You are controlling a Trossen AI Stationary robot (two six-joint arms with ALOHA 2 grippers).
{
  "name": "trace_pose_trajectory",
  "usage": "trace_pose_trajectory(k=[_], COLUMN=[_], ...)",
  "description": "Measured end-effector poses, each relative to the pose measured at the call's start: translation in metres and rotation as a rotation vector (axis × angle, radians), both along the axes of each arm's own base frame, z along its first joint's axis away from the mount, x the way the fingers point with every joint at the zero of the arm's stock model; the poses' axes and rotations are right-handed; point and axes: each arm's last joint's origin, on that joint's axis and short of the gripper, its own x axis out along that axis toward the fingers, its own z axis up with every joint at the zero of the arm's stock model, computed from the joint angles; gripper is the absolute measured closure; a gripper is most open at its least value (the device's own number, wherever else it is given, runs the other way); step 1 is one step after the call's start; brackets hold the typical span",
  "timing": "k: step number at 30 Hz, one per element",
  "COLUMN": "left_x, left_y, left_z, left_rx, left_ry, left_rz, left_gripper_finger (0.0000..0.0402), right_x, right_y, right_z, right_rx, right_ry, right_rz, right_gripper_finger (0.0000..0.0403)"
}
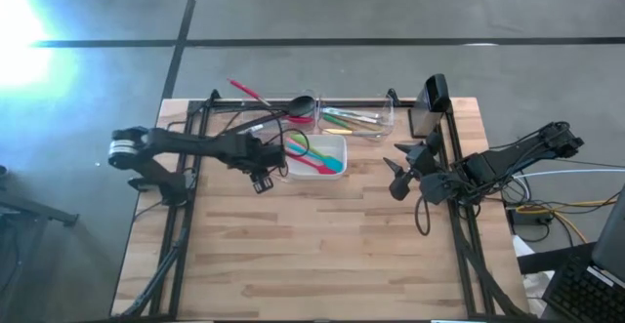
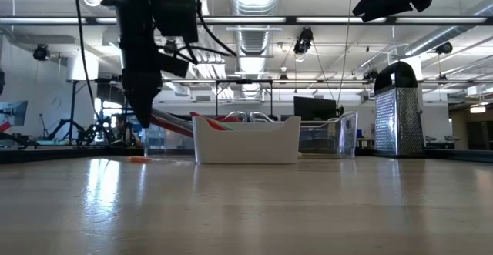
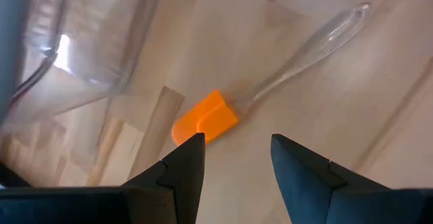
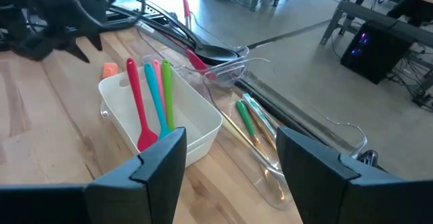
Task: Pick & Place Kitchen Items
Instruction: Put the orange spatula into the white bin
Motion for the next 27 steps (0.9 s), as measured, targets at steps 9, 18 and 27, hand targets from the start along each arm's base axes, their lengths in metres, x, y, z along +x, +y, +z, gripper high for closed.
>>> trace_pose_trajectory(k=[9, 18, 27], left_x=[0.019, 0.023, 0.027], left_y=[0.013, 0.033, 0.039], left_z=[-0.032, -0.047, -0.063], left_rx=[-0.065, -0.117, -0.291], left_ry=[0.071, 0.085, 0.055], left_rz=[-0.087, -0.149, -0.218], left_gripper_finger=[0.0228, 0.0228, 0.0228], right_x=[0.001, 0.001, 0.001], right_y=[0.000, 0.000, 0.001], right_z=[0.001, 0.001, 0.001], right_rx=[0.005, 0.011, 0.015], right_ry=[-0.010, -0.021, -0.023], right_rz=[0.000, 0.000, 0.004], right_gripper_finger=[0.0184, 0.0184, 0.0184])
